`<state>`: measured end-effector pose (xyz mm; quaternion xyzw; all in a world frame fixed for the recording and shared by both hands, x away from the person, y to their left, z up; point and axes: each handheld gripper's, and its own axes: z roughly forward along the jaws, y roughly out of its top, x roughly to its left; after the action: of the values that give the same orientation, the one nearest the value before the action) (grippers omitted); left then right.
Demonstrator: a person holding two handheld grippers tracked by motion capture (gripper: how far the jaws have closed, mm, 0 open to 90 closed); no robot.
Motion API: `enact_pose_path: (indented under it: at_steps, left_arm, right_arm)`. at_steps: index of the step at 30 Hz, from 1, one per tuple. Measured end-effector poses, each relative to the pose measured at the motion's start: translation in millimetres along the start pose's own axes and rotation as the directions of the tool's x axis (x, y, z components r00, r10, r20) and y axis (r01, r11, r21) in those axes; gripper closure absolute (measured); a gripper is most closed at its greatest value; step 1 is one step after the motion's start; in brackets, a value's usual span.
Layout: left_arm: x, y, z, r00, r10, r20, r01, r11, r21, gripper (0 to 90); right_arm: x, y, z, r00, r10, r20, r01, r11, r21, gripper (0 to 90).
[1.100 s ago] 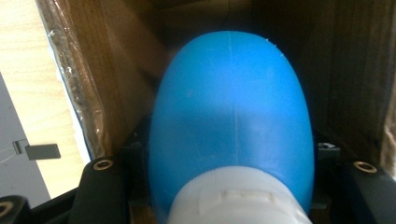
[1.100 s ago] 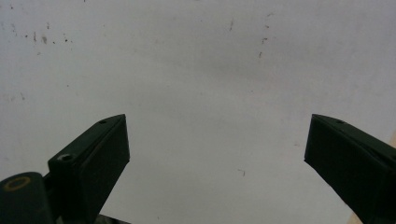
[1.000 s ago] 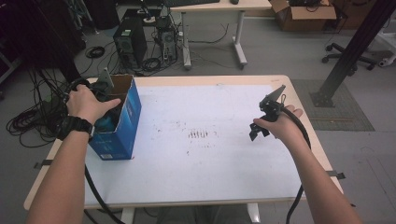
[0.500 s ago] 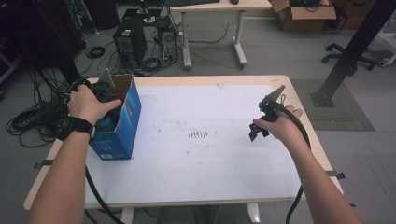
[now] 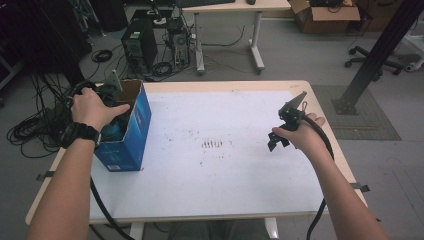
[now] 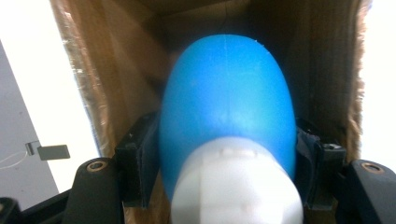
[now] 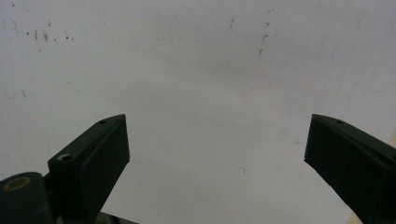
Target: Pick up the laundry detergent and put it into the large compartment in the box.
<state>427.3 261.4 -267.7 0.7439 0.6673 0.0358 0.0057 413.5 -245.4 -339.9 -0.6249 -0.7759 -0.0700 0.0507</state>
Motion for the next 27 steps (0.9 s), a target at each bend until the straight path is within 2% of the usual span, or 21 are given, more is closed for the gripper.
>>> enact_pose_path:
  at_steps: [6,11,16,21,23,27]
  left_arm:
    - [-1.3,0.3,-16.7,0.9999,0.002,-0.013,-0.002,0.9998,-0.018,34.0]
    - [-5.9,0.7,-38.4,0.9992,0.013,-0.038,-0.015,0.9985,-0.052,33.4]
    - [-15.6,0.4,-61.8,0.9988,0.029,-0.041,-0.032,0.9944,-0.100,30.4]
    - [-35.3,0.9,-80.2,0.9975,0.062,-0.034,-0.066,0.9902,-0.123,26.8]
    - [-43.1,1.8,-84.9,0.9964,0.073,-0.044,-0.078,0.9886,-0.129,26.5]
    - [-60.5,4.0,-90.6,0.9952,0.094,-0.027,-0.097,0.9854,-0.140,23.2]
  right_arm:
    - [0.9,-0.4,-1.0,1.0000,-0.002,-0.007,0.002,1.000,-0.001,6.7]
    - [1.0,-1.1,-5.9,1.0000,-0.004,-0.008,0.004,1.000,-0.010,6.6]
    - [-0.5,-3.2,-9.7,0.9999,-0.003,-0.011,0.002,1.000,-0.023,6.6]
    - [-1.0,-6.2,-12.4,0.9998,-0.004,-0.017,0.003,1.000,-0.026,6.6]
    - [-1.4,-7.0,-14.3,0.9999,-0.007,-0.015,0.007,1.000,-0.028,6.6]
    - [-1.8,-8.4,-18.0,0.9997,-0.006,-0.022,0.006,0.999,-0.037,6.6]
